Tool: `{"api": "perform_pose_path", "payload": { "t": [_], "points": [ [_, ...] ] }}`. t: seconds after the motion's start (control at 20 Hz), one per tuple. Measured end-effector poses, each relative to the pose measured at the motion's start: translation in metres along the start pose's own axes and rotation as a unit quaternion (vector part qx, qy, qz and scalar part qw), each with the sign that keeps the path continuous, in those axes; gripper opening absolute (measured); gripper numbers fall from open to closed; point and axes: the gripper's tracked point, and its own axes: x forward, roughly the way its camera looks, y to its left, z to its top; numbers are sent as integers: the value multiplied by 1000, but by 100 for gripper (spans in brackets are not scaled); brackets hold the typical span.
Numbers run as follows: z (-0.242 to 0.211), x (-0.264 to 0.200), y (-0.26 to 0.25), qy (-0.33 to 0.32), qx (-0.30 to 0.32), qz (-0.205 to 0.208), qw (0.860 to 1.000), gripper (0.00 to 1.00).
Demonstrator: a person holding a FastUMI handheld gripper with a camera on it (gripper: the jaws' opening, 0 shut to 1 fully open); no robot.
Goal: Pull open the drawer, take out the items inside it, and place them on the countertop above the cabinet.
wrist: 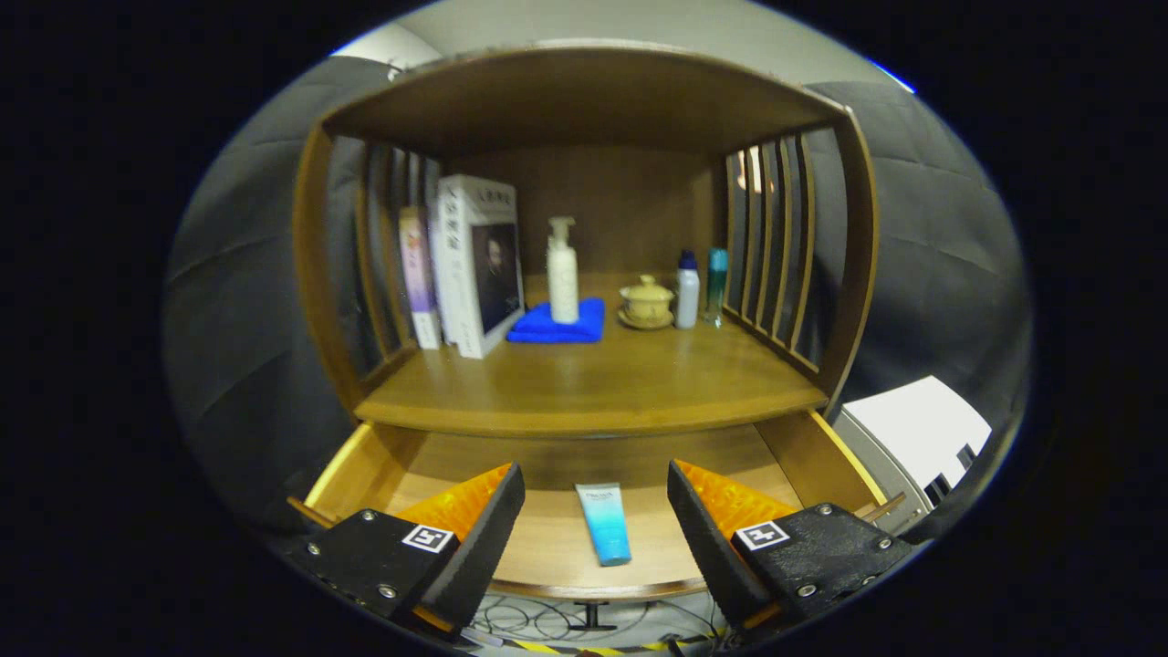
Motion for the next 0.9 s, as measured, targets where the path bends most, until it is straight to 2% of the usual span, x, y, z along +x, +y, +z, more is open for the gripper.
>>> {"api": "perform_pose_path", "payload": {
  "t": [0.1,0.25,0.45,0.7,0.9],
  "points": [
    [-22,23,-9,68,-9,-23,997,96],
    [-48,50,4,142,10,-11,990,97],
    [-85,62,-1,223,-2,-25,975,97],
    [-108,71,-2,270,20,-27,962,97],
    [-125,69,-11,310,1,-29,950,96]
  ]
}}
